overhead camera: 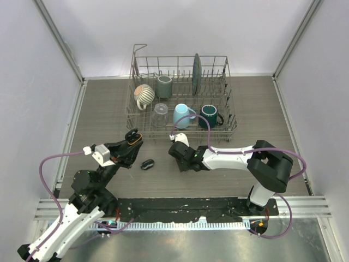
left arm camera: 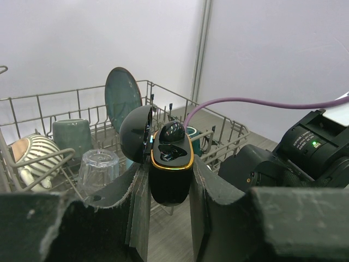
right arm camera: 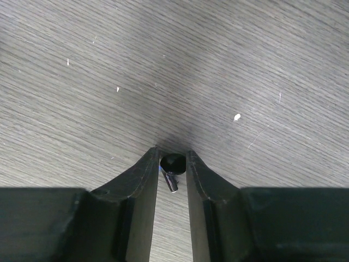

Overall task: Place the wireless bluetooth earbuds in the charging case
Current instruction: Pick up the earbud from the center of the board.

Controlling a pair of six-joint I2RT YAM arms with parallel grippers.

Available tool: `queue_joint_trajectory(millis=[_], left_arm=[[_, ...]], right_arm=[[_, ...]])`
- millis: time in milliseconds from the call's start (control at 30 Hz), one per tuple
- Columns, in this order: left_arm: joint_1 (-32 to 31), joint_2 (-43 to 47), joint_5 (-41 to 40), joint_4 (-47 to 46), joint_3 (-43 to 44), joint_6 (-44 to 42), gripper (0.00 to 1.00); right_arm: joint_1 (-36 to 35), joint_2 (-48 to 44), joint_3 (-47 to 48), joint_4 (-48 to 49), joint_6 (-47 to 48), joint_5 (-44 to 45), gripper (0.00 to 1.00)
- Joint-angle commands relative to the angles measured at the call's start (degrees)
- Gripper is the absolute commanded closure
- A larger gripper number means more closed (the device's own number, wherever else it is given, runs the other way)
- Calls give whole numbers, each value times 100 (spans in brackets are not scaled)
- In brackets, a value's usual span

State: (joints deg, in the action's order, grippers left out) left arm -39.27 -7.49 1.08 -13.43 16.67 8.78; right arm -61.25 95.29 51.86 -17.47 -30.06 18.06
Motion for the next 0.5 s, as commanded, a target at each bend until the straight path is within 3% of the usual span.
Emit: queue_joint_trajectory(millis=[0, 300, 467], left_arm=[[15, -42, -29, -248, 38, 28, 100], [16, -34, -29, -248, 39, 37, 100], [15, -77, -29, -318, 38, 37, 100]], right_arm=[[43, -36, 0, 7, 62, -66, 71], [43, -290, 44, -81, 18, 74, 99], [26, -984, 149, 51, 1, 249, 99]])
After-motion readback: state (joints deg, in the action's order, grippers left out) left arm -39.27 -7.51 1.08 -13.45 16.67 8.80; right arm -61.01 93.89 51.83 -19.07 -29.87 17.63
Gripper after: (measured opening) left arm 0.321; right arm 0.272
